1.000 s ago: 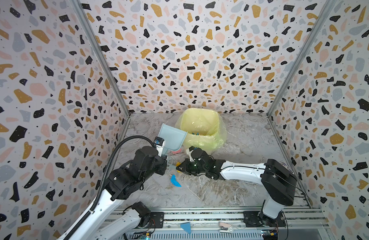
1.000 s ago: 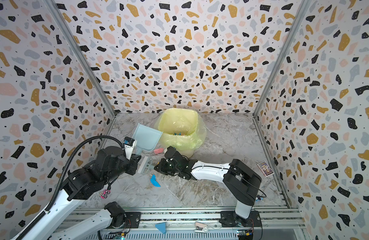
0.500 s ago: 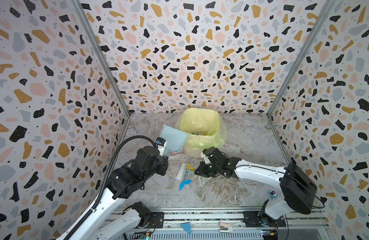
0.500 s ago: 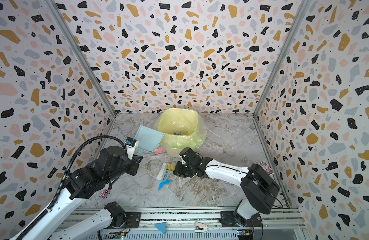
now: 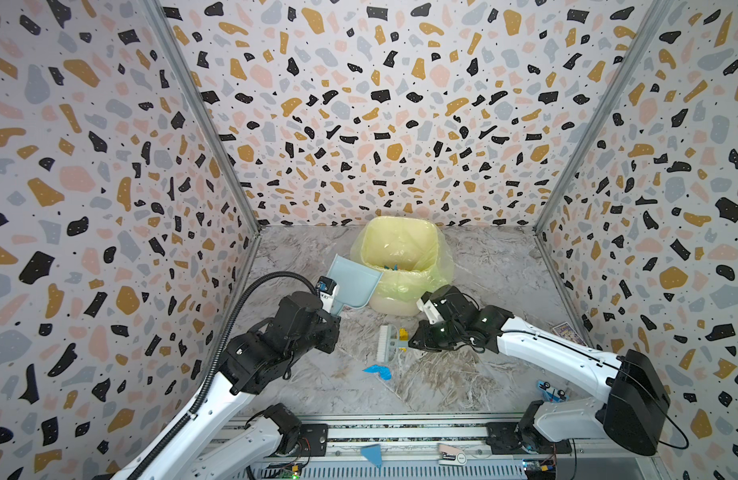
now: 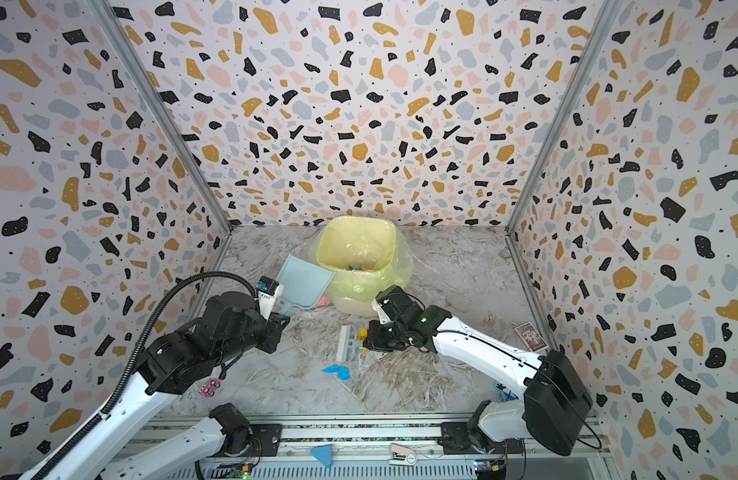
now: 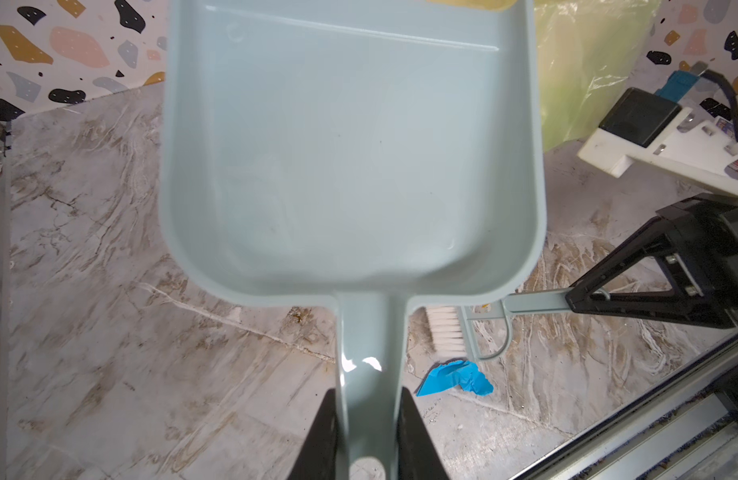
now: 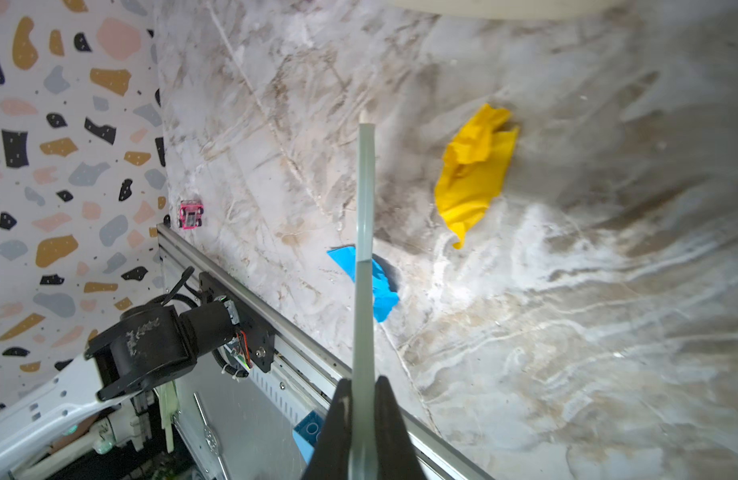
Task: Sweep away the paper scraps from the table
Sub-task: 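Bring the dustpan near the scraps while the right gripper positions the brush behind them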
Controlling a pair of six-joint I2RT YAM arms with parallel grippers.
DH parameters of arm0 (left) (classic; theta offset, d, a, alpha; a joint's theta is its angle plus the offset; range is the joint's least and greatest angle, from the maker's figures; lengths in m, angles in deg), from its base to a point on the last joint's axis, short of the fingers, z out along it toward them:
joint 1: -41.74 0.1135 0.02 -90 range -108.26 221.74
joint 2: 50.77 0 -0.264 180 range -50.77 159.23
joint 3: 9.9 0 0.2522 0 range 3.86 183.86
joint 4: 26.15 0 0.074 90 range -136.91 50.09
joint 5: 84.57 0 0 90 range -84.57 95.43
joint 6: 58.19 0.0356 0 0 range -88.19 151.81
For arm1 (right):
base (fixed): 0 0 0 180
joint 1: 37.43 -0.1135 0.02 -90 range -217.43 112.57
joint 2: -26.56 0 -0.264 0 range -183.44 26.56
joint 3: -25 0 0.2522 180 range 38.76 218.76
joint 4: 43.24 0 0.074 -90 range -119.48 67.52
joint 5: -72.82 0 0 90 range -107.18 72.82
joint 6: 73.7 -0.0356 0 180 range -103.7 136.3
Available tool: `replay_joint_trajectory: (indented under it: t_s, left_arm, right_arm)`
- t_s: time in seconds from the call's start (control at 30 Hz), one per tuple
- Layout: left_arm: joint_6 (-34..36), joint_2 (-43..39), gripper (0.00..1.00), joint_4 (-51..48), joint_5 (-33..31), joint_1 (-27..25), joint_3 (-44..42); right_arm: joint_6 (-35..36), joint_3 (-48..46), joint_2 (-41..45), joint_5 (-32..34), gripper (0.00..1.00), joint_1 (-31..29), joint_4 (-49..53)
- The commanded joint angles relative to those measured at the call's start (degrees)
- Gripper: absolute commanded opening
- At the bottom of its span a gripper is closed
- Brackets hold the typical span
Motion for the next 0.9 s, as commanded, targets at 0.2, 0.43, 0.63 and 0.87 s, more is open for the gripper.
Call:
replay_joint_trajectory:
  t_s: [0.2,0.43,0.63,0.87]
  left_arm:
    - [-0.94,-0.69,0.12,0.97,1.42,0.23,-1.11]
    - [-1.09,-1.28,0.12,-0.31,3.12,0.28,-2.59]
    - [-2.07,-1.17,0.13,0.10,7.37,-0.85,-5.53]
    - [-4.11,0.20,0.13,0.61,6.62,-6.63,-7.87]
  right_arm:
    - [8.45,7.68,-8.97,-4.16,0.00,-7.08,3.00]
    - [12.36,5.73,-9.16,-1.47,0.00,-5.82,9.70]
    - [14.62,5.06,-5.70,1.53,0.00,-2.34,15.08]
    - [15.69,4.27,-2.60,1.88,0.00,0.64,17.10]
